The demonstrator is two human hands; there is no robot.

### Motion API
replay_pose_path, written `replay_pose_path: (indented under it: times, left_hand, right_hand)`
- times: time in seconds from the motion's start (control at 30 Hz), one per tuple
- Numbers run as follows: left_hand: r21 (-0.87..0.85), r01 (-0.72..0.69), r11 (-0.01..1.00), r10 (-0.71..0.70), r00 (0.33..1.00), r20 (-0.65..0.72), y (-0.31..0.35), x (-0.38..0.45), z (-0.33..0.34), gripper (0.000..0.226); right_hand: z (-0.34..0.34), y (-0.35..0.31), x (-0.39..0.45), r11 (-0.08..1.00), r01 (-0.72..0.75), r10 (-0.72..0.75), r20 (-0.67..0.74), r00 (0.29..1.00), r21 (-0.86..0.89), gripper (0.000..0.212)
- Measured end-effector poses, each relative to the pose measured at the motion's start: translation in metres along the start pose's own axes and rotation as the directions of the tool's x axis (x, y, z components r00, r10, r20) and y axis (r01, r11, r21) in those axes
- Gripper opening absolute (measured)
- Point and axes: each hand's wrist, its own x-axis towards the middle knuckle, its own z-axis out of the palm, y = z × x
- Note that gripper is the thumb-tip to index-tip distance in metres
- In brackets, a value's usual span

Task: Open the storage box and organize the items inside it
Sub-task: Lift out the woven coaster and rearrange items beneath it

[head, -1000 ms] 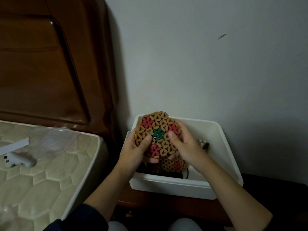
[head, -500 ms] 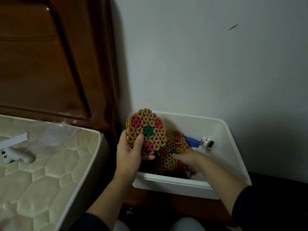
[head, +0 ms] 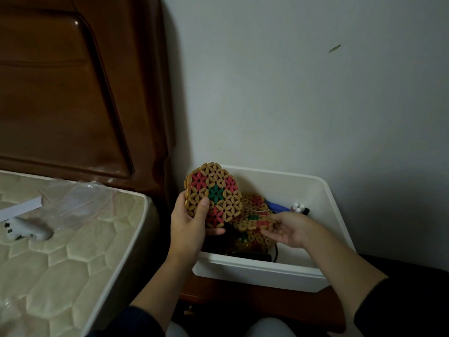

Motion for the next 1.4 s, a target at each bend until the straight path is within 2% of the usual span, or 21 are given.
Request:
replay_pose_path:
  times: [0.13,0.3,0.4,0.47,0.57,0.63,0.73,0.87,1.07,1.17,1.4]
  left_hand:
    - [-0.005,0.034,0.999,-0.034,0.999,-0.028,0.005,-0.004,0.003,0.021]
    - [-0.021,0.095,0.995,-0.097,0.99,-0.102,0.011,-0.013,0.007,0.014]
    - [-0.023,0.128,0.992,-0.129,0.986,-0.104,0.014,-0.021,0.009,0.012]
    - [-0.035,0.148,0.988,-0.15,0.987,-0.061,0.018,-0.027,0.013,0.014]
    - [-0.048,0.223,0.974,-0.22,0.973,0.065,0.028,-0.039,0.024,0.023]
    - [-0.05,0.282,0.958,-0.269,0.947,0.175,0.035,-0.05,0.034,0.027]
    - [-0.051,0.339,0.939,-0.303,0.89,0.342,0.045,-0.071,0.045,0.031]
    - [-0.056,0.374,0.926,-0.309,0.832,0.46,0.053,-0.099,0.045,0.037]
    - [-0.081,0.457,0.886,-0.348,0.769,0.537,0.059,-0.124,0.041,0.046]
    - [-0.069,0.476,0.877,-0.359,0.743,0.565,0.062,-0.133,0.042,0.048]
    - [-0.07,0.456,0.887,-0.328,0.729,0.6,0.067,-0.143,0.051,0.031]
  right_hand:
    - [-0.015,-0.009,-0.024,0.999,0.003,-0.005,0.055,0.998,0.035,0.018]
    - [-0.045,-0.012,-0.059,0.993,0.006,0.007,0.112,0.994,-0.121,0.02]
    - [-0.063,-0.016,-0.079,0.987,0.083,-0.057,0.188,0.981,-0.135,0.029]
    - [-0.068,-0.02,-0.092,0.981,0.176,-0.146,0.298,0.943,-0.078,0.038]
    - [-0.064,-0.024,-0.112,0.95,0.31,-0.253,0.471,0.845,-0.045,0.039]
    - [-0.053,-0.023,-0.125,0.908,0.416,-0.338,0.508,0.792,-0.045,0.041]
    - [-0.042,-0.01,-0.143,0.826,0.559,-0.482,0.424,0.766,-0.07,0.039]
    - [-0.042,0.022,-0.164,0.72,0.67,-0.624,0.251,0.74,-0.182,0.039]
    - [-0.042,0.064,-0.179,0.564,0.782,-0.771,0.168,0.614,-0.265,0.05]
    - [-0.044,0.07,-0.183,0.524,0.81,-0.795,0.189,0.576,-0.265,0.05]
    - [-0.044,0.077,-0.185,0.474,0.829,-0.848,0.098,0.521,-0.297,0.048]
